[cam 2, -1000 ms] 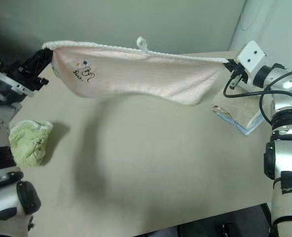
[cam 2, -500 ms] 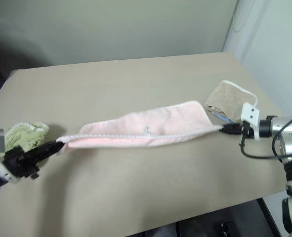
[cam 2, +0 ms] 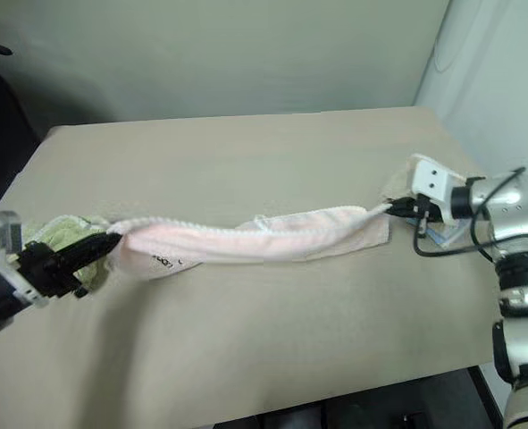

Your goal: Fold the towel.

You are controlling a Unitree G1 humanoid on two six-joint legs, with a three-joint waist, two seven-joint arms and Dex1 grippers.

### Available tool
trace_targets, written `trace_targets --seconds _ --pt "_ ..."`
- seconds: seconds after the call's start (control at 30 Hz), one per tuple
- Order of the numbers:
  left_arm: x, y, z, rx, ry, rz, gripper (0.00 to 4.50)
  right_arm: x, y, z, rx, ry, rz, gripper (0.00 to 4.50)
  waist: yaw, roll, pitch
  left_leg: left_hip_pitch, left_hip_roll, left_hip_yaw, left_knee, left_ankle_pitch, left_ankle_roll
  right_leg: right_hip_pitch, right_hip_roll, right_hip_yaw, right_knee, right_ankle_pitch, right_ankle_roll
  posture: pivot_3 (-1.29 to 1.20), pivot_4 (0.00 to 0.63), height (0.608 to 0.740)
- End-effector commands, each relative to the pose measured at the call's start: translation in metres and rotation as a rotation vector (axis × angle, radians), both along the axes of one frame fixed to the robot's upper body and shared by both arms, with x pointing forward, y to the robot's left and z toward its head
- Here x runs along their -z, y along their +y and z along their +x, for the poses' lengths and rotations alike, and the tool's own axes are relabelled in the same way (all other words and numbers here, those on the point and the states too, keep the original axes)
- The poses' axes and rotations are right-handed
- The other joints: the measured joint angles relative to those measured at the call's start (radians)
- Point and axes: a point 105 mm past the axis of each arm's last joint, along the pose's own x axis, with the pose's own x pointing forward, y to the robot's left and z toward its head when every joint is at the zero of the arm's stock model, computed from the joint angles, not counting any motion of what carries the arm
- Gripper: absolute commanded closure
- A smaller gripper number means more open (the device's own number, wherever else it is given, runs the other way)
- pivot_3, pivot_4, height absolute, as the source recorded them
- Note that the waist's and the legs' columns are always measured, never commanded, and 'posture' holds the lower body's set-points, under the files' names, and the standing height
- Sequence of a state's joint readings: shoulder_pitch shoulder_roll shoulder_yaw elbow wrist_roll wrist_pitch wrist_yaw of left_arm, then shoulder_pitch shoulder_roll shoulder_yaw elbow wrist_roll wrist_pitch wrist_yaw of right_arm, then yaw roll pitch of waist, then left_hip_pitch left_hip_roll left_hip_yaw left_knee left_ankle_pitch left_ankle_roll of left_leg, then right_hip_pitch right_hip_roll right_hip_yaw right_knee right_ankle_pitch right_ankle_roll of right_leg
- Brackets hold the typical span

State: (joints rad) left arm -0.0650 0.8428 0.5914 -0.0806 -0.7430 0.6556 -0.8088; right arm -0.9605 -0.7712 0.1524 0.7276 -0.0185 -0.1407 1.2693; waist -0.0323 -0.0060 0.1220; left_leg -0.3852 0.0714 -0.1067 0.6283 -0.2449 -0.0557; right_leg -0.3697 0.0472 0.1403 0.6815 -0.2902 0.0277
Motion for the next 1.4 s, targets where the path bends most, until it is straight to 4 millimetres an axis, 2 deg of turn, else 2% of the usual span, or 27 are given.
trace_targets --seconds 0.03,0.2,0.43,0.47,0.53,0.73,0.83,0.93,1.03,1.1,1.23,1.4 --pt "0.019 0.012 0.017 -0.074 0.036 0.107 4.48 0.002 -0.003 0.021 0.076 -0.068 -0.087 4.5 -0.001 0.0 0.0 -0.001 0.0 0.0 0.0 0.0 0.0 -0.001 0.0 0.0 0.0 0.0 0.0 0.0 0.15 0.74" --pt "0.042 0.006 0.032 -0.045 0.1 0.175 4.48 0.02 0.01 0.04 0.114 -0.097 -0.187 4.5 -0.006 0.0 0.0 -0.012 0.0 0.0 0.001 0.0 -0.001 -0.011 -0.001 0.0 0.0 0.0 0.0 0.0 0.15 0.74" --pt "0.054 0.004 0.039 -0.027 0.121 0.208 4.48 0.025 0.019 0.052 0.166 -0.127 -0.204 4.5 -0.01 0.0 0.0 -0.025 0.001 -0.001 0.002 0.005 -0.008 -0.024 -0.001 -0.001 0.002 0.001 -0.001 0.0 0.15 0.74" --pt "0.054 0.004 0.04 -0.034 0.121 0.193 4.01 0.025 0.019 0.052 0.174 -0.118 -0.197 4.04 -0.011 0.0 0.0 -0.025 0.002 -0.001 0.002 0.005 -0.008 -0.024 -0.001 -0.001 0.002 0.001 -0.001 0.0 0.15 0.74" --pt "0.05 0.0 0.038 -0.012 0.106 0.136 3.45 0.024 0.018 0.053 0.177 -0.12 -0.194 3.5 -0.011 0.0 0.0 -0.025 0.002 -0.001 0.002 0.005 -0.008 -0.024 -0.001 -0.001 0.001 0.001 -0.001 0.0 0.15 0.74" --pt "0.052 0.005 0.031 -0.028 0.112 0.155 1.31 0.016 0.013 0.055 0.188 -0.195 -0.212 1.46 -0.016 0.0 0.0 -0.025 0.003 0.0 0.002 0.005 -0.008 -0.024 -0.001 -0.001 0.001 0.001 -0.002 0.0 0.15 0.74" --pt "0.037 0.015 0.028 -0.076 0.057 0.157 0.27 -0.001 0.006 0.055 0.203 -0.243 -0.163 0.49 -0.016 0.0 0.0 -0.025 0.003 0.0 0.002 0.005 -0.008 -0.024 -0.001 -0.002 0.001 0.001 -0.002 0.0 0.15 0.74" --pt "-0.002 0.025 0.022 -0.15 -0.103 0.059 0.27 -0.018 -0.009 0.051 0.269 -0.183 0.036 0.49 -0.015 0.0 0.0 -0.028 0.003 0.0 0.002 0.005 -0.009 -0.025 -0.001 -0.002 0.001 0.001 -0.002 0.0 0.15 0.74" --pt "-0.019 0.03 0.01 -0.2 -0.201 0.098 0.27 -0.013 -0.026 0.043 0.33 -0.04 0.2 0.49 -0.014 -0.001 0.0 -0.028 0.003 0.001 0.002 0.008 -0.014 -0.025 -0.001 -0.002 0.001 0.001 -0.002 0.0 0.15 0.74" --pt "-0.017 0.024 0.001 -0.175 -0.197 0.132 0.27 -0.004 -0.032 0.036 0.35 0.076 0.308 0.49 -0.015 -0.001 -0.001 -0.028 0.003 0.001 0.002 0.008 -0.014 -0.025 -0.001 -0.002 0.0 0.001 -0.002 0.0 0.15 0.74" --pt "-0.001 -0.004 -0.014 -0.067 -0.165 0.171 0.27 0.005 -0.031 0.022 0.393 0.323 0.583 0.49 -0.016 -0.002 -0.001 -0.027 0.003 0.001 0.002 0.008 -0.014 -0.024 0.0 -0.002 0.0 0.001 -0.002 0.0 0.15 0.74" --pt "0.014 -0.025 -0.01 -0.014 -0.136 0.174 0.27 0.018 -0.014 -0.012 0.421 0.557 0.775 0.49 -0.009 -0.002 -0.001 -0.026 0.003 0.0 0.004 0.009 -0.017 -0.023 0.0 -0.003 0.002 0.001 -0.002 0.0 0.15 0.74"
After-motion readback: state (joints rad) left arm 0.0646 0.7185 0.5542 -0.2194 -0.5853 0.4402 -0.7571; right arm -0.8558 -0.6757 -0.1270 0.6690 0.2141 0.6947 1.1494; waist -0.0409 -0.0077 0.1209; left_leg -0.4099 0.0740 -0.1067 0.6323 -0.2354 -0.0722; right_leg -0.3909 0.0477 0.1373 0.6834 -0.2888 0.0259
